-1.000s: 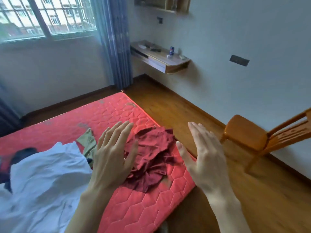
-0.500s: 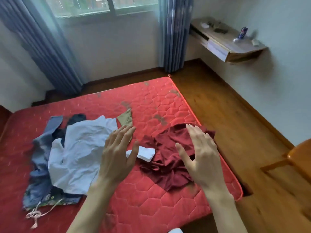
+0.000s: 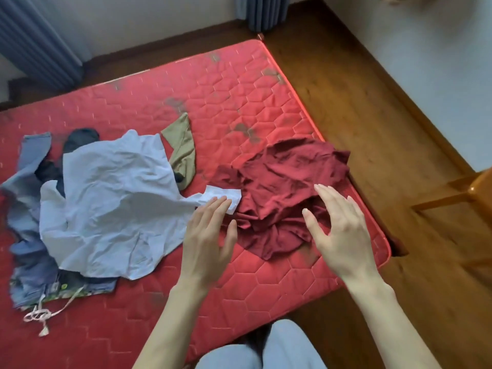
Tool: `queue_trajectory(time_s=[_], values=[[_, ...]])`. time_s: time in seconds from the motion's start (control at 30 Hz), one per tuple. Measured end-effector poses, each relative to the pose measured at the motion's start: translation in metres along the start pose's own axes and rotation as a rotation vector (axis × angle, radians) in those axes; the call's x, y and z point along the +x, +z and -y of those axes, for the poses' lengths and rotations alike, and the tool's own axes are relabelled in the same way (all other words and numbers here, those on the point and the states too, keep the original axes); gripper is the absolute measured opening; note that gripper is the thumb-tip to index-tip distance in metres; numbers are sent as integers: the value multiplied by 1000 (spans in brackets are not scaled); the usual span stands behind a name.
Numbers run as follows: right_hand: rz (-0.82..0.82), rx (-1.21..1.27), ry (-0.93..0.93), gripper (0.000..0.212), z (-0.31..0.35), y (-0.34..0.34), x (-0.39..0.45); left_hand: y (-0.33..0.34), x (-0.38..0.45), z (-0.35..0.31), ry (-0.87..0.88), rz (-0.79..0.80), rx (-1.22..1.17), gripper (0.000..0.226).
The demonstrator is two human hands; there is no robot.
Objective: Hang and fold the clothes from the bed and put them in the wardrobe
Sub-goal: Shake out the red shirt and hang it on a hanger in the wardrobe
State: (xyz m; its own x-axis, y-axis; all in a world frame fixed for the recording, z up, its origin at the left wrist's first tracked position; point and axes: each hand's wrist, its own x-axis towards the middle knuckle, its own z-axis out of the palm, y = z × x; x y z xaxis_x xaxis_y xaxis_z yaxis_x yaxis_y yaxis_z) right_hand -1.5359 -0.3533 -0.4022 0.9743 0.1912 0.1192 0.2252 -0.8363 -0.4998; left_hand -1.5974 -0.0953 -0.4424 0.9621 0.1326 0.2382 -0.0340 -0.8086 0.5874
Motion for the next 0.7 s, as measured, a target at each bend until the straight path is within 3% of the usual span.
queue_trajectory(time_s=[0.3,0.53,0.7], values=[[151,-23,123,54,-95,156,-28,134,-30,95,-66,133,-40,42],[326,-141,172,66,-199,274,-55,260,-66,160,12,329,-20,41],[475,-140,192,73,-260,343,-61,336,-86,194,-37,393,-18,39]])
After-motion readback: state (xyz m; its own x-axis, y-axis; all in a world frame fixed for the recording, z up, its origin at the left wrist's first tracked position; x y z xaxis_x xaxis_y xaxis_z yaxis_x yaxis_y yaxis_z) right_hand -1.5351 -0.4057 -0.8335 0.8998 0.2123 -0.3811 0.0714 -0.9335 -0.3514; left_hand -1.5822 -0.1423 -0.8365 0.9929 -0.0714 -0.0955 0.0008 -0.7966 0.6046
